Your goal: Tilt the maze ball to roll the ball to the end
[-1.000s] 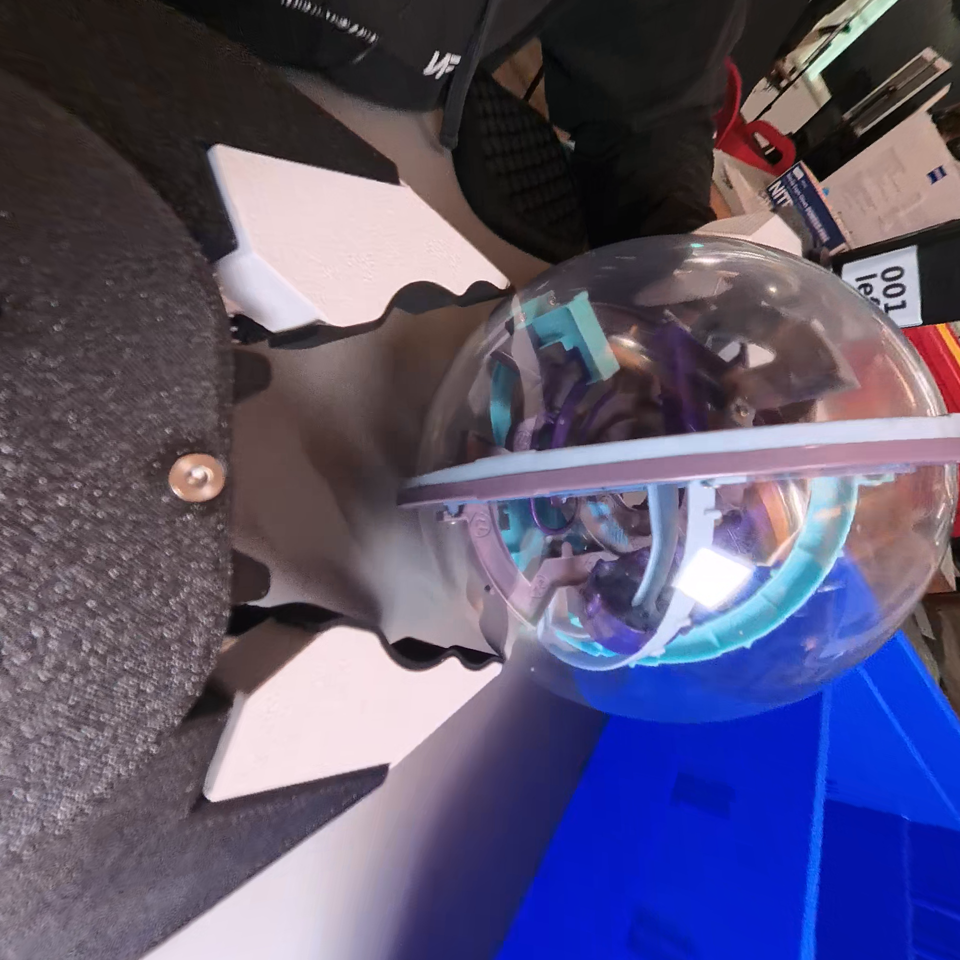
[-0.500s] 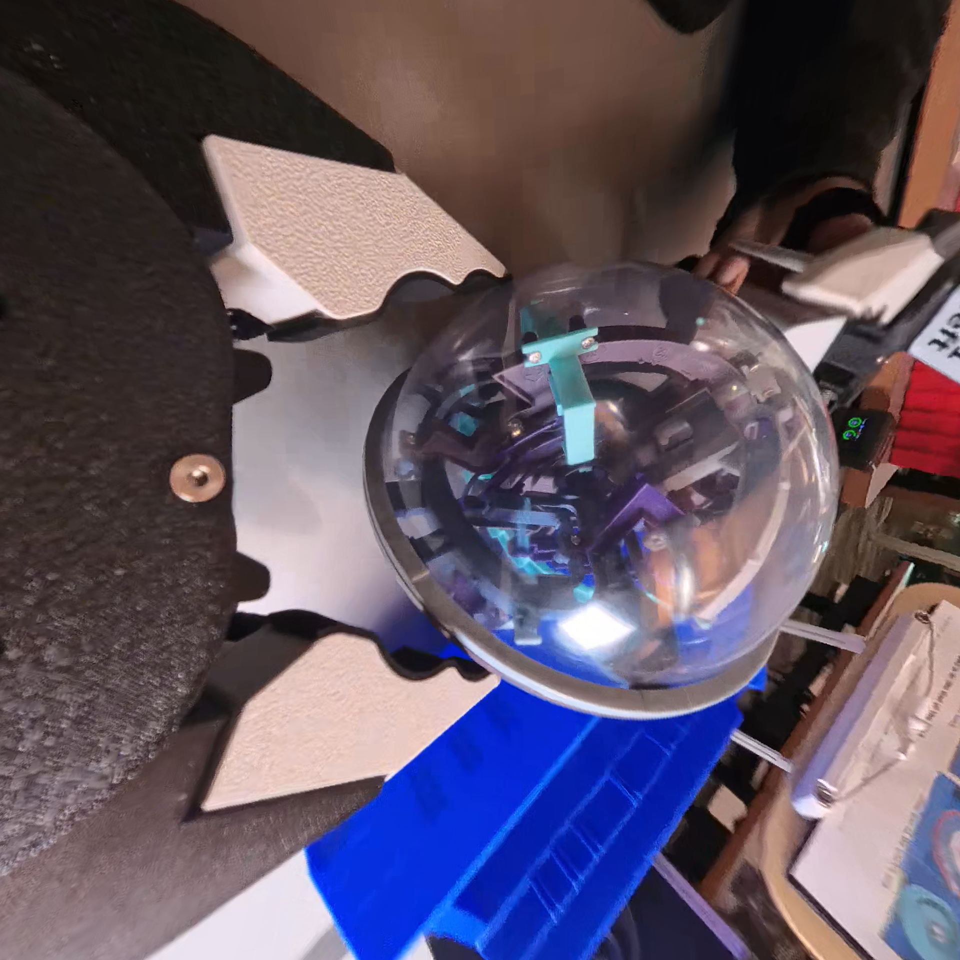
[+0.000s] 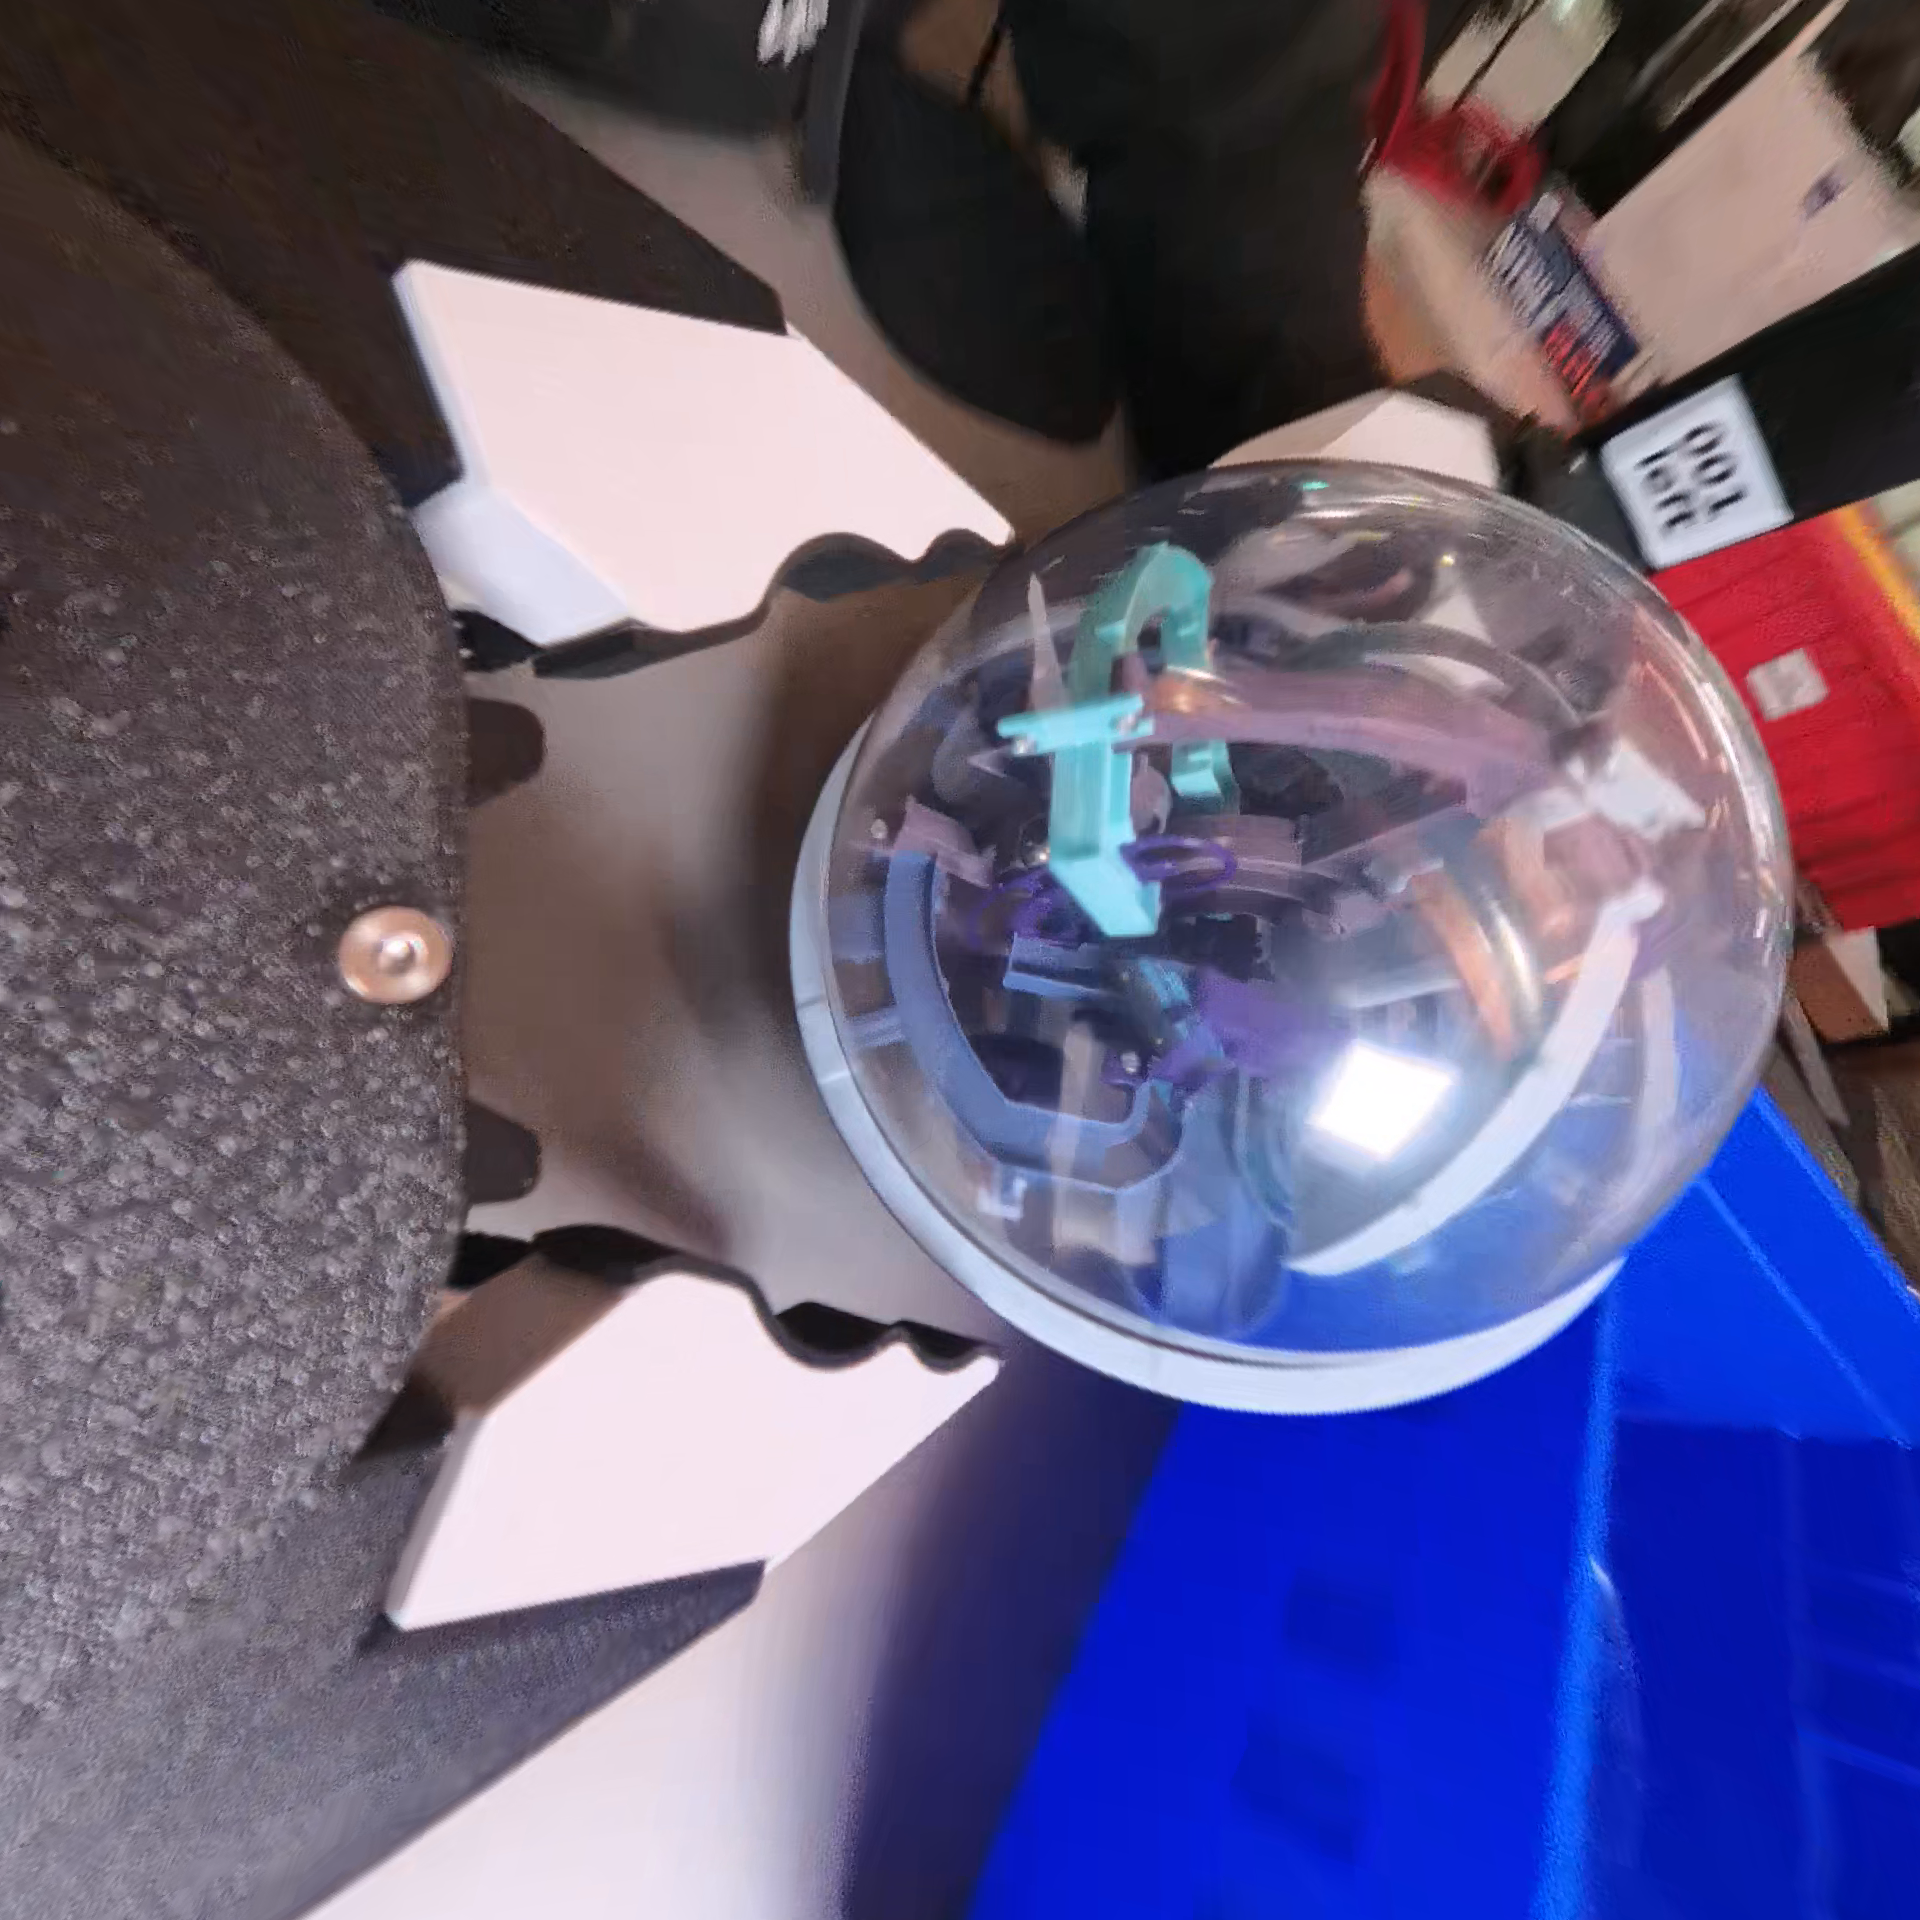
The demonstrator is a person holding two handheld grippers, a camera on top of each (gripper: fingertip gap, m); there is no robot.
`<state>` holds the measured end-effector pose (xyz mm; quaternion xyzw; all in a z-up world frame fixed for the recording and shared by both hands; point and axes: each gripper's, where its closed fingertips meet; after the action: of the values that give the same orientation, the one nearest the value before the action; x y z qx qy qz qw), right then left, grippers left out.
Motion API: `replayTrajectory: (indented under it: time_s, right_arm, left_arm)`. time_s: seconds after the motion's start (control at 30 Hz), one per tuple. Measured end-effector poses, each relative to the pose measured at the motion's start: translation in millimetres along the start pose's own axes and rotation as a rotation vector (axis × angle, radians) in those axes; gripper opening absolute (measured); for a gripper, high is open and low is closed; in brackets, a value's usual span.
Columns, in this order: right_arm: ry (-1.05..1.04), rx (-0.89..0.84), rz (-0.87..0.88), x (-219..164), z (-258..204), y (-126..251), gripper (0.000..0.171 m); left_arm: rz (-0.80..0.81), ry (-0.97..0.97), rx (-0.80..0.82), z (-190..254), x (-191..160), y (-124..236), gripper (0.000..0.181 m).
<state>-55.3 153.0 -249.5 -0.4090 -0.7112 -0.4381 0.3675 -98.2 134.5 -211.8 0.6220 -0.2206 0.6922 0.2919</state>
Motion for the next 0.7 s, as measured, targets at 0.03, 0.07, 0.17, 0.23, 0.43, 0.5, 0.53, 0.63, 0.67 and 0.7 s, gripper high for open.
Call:
replayTrajectory:
  time_s: [0.03, 0.07, 0.17, 0.23, 0.43, 0.5, 0.53, 0.63, 0.67, 0.7]
  right_arm:
    - [0.072, -0.050, -0.005, 1.8, 3.9, 1.4, 0.139]
    - [0.148, -0.103, -0.019, 1.6, 7.9, 2.0, 0.141]
    - [0.431, -0.246, -0.053, 1.9, 14.9, 1.1, 0.146]
    - [0.608, -0.300, -0.003, 15.7, 10.2, 2.7, 0.151]
    - [0.569, -0.288, 0.048, 18.2, 14.4, 6.2, 0.151]
    - [0.403, -0.206, 0.060, 13.8, 16.2, 6.9, 0.151]
    - [0.326, -0.155, 0.075, 13.1, 14.5, 6.8, 0.150]
    - [0.136, -0.030, 0.093, 11.1, 8.2, 4.0, 0.148]
    - [0.094, -0.005, 0.101, 11.7, 6.1, 3.3, 0.148]
    - [0.056, 0.016, 0.108, 12.7, 4.3, 3.1, 0.147]
  left_arm:
    - [0.003, 0.015, 0.008, -2.0, 2.4, -2.0, 0.136]
    - [0.007, 0.037, 0.020, -4.6, 5.2, -4.3, 0.136]
    - [-0.002, 0.104, 0.032, -9.8, 10.1, -11.3, 0.134]
    - [-0.031, 0.129, 0.038, -10.7, 13.3, -17.2, 0.132]
    - [-0.059, 0.183, 0.058, -15.7, 29.0, -37.3, 0.124]
    - [-0.050, 0.137, 0.006, -8.8, 33.6, -39.6, 0.131]
    - [-0.038, 0.099, -0.025, -4.0, 35.8, -39.0, 0.136]
    - [-0.020, -0.048, -0.089, 1.4, 29.3, -31.2, 0.141]
    - [-0.005, -0.070, -0.113, 1.0, 25.6, -26.8, 0.141]
    - [0.016, -0.072, -0.134, 0.2, 22.8, -22.3, 0.141]
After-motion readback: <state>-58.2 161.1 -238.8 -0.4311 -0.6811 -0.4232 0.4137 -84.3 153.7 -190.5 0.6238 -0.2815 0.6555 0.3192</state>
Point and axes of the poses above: each gripper's, where its closed fingertips meet, y back along the fingers, x out of its top, z = x × y across the jaws, and after that the axes turned 3 degrees about z, right-handed
